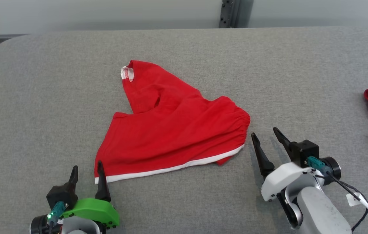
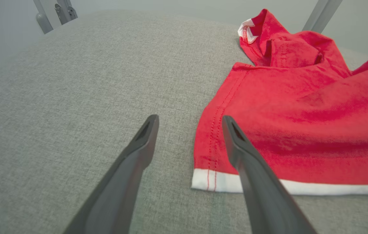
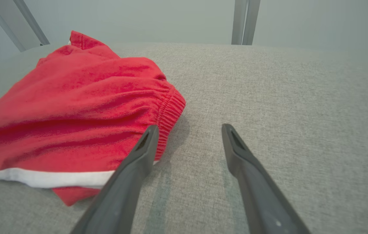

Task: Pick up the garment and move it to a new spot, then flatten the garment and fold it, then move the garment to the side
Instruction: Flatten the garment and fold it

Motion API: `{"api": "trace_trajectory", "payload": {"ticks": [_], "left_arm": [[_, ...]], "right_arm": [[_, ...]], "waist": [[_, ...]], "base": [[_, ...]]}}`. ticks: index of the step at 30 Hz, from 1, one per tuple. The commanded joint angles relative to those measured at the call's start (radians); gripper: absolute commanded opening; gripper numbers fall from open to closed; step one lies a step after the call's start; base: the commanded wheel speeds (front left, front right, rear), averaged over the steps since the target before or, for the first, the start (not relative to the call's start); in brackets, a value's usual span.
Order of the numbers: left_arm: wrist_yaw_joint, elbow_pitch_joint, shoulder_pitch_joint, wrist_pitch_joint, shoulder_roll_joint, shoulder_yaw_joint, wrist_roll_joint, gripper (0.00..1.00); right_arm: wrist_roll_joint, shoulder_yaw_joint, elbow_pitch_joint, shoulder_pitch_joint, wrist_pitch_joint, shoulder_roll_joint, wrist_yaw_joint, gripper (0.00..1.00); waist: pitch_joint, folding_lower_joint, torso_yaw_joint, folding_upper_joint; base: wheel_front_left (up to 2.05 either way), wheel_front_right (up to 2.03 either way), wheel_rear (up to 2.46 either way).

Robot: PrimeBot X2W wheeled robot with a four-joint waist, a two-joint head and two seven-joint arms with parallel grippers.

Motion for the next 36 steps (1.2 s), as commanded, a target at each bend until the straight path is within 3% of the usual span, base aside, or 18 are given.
{"api": "trace_trajectory", "payload": {"ticks": [1,13,24,36], "left_arm": [[-0.006,0.003,0.025,0.001,0.005,0.012,0.008,1.0],[-0.006,0.009,0.121,0.001,0.005,0.088,0.049,1.0],[0.014,-0.053,0.173,0.001,0.005,0.109,0.108,1.0],[0.022,-0.049,0.167,0.001,0.005,0.102,0.124,1.0]], "right_arm": [[0.005,-0.015,-0.019,0.034,-0.003,-0.001,0.0,1.0],[0.004,-0.102,-0.158,0.203,-0.003,0.0,0.0,1.0],[-0.012,-0.076,-0.214,0.254,-0.003,0.001,0.0,1.0],[0.03,-0.01,-0.197,0.249,-0.003,0.0,0.0,1.0]], "waist": [[-0.067,0.0,-0.068,0.0],[-0.154,0.0,-0.13,0.0],[-0.179,0.0,-0.143,0.0],[-0.183,0.0,-0.122,0.0]], "base": [[0.0,0.0,0.0],[0.0,0.0,0.0],[0.0,0.0,0.0],[0.0,0.0,0.0]]}}
